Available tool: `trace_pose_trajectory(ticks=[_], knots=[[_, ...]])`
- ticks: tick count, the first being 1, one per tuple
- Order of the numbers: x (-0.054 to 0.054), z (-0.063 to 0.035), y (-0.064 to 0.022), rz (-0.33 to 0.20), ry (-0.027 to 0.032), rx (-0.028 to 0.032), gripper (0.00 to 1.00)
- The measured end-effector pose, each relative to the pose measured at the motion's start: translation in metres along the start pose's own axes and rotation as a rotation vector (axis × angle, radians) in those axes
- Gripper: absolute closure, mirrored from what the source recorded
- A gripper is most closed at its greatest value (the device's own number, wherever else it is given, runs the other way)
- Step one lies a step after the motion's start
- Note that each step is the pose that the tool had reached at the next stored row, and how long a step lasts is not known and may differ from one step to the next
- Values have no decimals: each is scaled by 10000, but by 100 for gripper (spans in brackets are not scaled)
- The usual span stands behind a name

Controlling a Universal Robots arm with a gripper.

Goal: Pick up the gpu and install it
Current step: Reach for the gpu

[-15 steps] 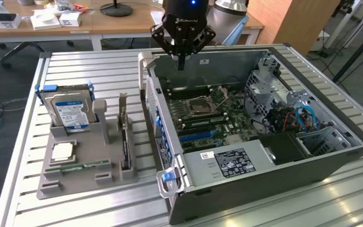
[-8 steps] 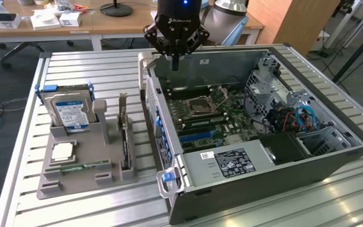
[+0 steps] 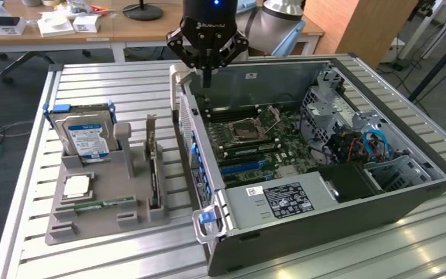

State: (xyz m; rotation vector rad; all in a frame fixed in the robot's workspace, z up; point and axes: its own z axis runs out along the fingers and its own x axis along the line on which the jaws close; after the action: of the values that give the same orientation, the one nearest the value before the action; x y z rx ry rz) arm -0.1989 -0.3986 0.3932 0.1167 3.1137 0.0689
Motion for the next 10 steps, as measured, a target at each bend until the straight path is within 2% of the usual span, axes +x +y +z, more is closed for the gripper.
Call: trace_pose_trajectory(ticks=[10], knots=[[185, -5, -13, 0, 0, 0, 90]])
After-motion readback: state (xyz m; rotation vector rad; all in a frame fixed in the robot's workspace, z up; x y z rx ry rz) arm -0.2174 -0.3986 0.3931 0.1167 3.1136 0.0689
